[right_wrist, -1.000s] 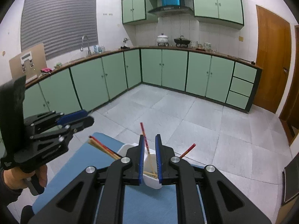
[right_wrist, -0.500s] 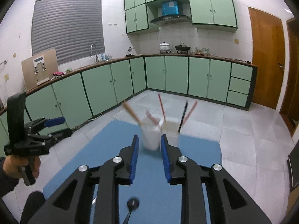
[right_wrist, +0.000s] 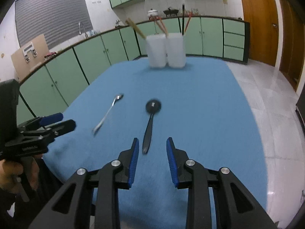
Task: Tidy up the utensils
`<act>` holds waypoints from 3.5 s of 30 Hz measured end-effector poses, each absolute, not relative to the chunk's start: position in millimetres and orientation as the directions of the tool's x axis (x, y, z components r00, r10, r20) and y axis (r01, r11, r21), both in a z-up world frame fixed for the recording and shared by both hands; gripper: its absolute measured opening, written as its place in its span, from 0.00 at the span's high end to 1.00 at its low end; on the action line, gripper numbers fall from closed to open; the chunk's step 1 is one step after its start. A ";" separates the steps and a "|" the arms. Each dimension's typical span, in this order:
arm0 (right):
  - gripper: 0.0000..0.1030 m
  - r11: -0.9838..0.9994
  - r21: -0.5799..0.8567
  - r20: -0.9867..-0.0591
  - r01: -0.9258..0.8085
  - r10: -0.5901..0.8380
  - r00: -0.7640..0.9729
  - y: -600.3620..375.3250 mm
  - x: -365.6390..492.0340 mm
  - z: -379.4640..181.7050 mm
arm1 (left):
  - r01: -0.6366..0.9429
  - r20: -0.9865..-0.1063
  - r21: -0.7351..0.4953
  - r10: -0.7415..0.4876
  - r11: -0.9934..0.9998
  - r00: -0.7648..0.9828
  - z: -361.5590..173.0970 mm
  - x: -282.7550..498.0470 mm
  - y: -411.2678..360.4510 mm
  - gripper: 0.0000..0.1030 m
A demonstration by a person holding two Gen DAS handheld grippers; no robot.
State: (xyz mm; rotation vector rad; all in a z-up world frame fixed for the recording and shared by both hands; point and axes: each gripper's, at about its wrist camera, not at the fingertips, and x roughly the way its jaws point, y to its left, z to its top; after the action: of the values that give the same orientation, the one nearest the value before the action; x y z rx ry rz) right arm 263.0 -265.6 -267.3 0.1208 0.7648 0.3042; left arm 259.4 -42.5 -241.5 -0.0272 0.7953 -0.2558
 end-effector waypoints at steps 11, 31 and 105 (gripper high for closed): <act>0.72 0.949 0.197 -0.694 -0.248 0.314 0.648 -248.5 279.5 -294.2 | 0.165 -0.752 -0.085 -0.172 0.983 0.636 -283.1 268.7 -55.5 0.17; 0.90 0.937 0.274 -0.672 -0.217 0.348 0.653 -274.3 298.6 -301.8 | 0.184 -0.713 -0.085 -0.189 0.979 0.675 -282.8 288.0 -58.8 0.37; 0.90 0.912 0.235 -0.487 -0.336 0.410 0.771 -271.4 348.1 -209.1 | 0.117 -0.682 -0.132 -0.175 0.984 0.710 -281.4 284.3 -21.1 0.93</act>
State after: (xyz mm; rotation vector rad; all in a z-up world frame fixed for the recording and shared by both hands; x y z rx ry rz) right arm 348.1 -271.4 -209.1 0.1376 0.5592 0.4053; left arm 284.3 -21.1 -281.4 -0.0806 0.7643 -0.1624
